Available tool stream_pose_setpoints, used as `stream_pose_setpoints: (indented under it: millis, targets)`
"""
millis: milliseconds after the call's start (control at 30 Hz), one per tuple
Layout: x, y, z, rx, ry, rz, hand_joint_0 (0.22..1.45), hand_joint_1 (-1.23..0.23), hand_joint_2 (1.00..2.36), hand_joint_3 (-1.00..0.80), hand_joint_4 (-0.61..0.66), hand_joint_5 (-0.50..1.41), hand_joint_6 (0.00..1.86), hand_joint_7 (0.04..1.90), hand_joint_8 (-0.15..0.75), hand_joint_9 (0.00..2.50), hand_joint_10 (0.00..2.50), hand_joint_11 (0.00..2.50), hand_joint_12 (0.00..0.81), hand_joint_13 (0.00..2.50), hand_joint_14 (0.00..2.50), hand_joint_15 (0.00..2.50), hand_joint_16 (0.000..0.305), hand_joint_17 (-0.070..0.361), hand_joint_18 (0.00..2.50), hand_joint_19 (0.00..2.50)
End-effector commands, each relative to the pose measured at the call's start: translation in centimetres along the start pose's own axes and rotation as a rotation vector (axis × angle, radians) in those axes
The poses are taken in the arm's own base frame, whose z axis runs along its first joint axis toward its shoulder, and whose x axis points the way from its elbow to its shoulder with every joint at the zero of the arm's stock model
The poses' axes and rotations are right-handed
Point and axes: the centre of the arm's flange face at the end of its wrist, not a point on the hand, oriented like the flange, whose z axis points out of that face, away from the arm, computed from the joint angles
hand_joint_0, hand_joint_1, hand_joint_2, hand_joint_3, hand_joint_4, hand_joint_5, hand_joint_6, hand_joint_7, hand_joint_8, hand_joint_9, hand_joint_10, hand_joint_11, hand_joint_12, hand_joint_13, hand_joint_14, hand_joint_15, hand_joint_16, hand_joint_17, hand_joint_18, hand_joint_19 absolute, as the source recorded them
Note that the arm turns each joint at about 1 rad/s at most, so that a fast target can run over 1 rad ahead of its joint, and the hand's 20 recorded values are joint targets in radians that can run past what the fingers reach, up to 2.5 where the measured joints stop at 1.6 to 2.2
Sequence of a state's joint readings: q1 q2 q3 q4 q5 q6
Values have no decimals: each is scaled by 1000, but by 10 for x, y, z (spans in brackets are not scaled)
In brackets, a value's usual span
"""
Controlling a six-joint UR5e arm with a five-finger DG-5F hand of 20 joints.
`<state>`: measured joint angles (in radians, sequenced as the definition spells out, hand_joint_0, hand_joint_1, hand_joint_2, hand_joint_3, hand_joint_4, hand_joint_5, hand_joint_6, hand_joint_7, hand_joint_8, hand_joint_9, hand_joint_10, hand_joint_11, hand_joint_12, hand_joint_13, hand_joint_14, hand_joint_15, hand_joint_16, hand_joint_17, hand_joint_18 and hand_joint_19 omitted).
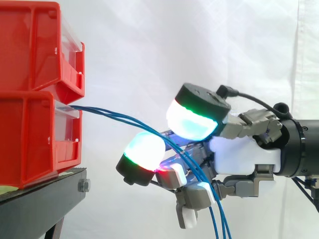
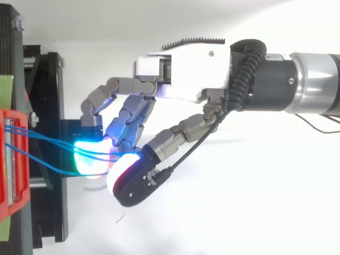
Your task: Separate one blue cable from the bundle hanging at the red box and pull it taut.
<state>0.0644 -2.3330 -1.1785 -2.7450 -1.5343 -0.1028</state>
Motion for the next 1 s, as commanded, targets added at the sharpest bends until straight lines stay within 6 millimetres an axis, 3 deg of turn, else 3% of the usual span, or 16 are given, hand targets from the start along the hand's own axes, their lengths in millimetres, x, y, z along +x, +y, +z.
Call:
stream_pose_setpoints:
  millis: [0, 67, 200, 433, 633, 833, 967]
  targets:
    - [0, 1, 0, -1, 0, 0, 580, -628, 1000, -500, 189, -184, 855, 952, 316, 951, 21, 973, 383, 1142, 27, 923, 42, 95, 937, 662]
    - [1, 1, 0, -1, 3, 0, 615, -528, 1000, -500, 181, -182, 842, 963, 319, 974, 21, 979, 382, 1149, 25, 924, 42, 94, 941, 686]
    - [1, 1, 0, -1, 3, 0, 631, -521, 1006, -405, 176, -184, 830, 975, 321, 966, 21, 986, 385, 1141, 26, 936, 43, 97, 945, 705]
    - [1, 1, 0, -1, 1, 0, 649, -683, 1016, -209, 192, -207, 849, 935, 329, 903, 19, 990, 389, 1128, 25, 929, 46, 103, 954, 682]
    - [0, 1, 0, -1, 0, 0, 709, -817, 1014, -281, 193, -217, 863, 907, 315, 858, 19, 1001, 385, 1101, 27, 915, 45, 101, 931, 628]
    - [0, 11, -3, 4, 2, -12, 754, -852, 1000, -495, 223, -214, 872, 900, 316, 857, 20, 1008, 375, 1085, 27, 907, 44, 99, 917, 593]
    - [-1, 10, -5, 21, 2, -21, 639, -754, 1000, -500, 213, -198, 881, 931, 321, 890, 20, 1033, 379, 1092, 27, 913, 43, 97, 918, 617]
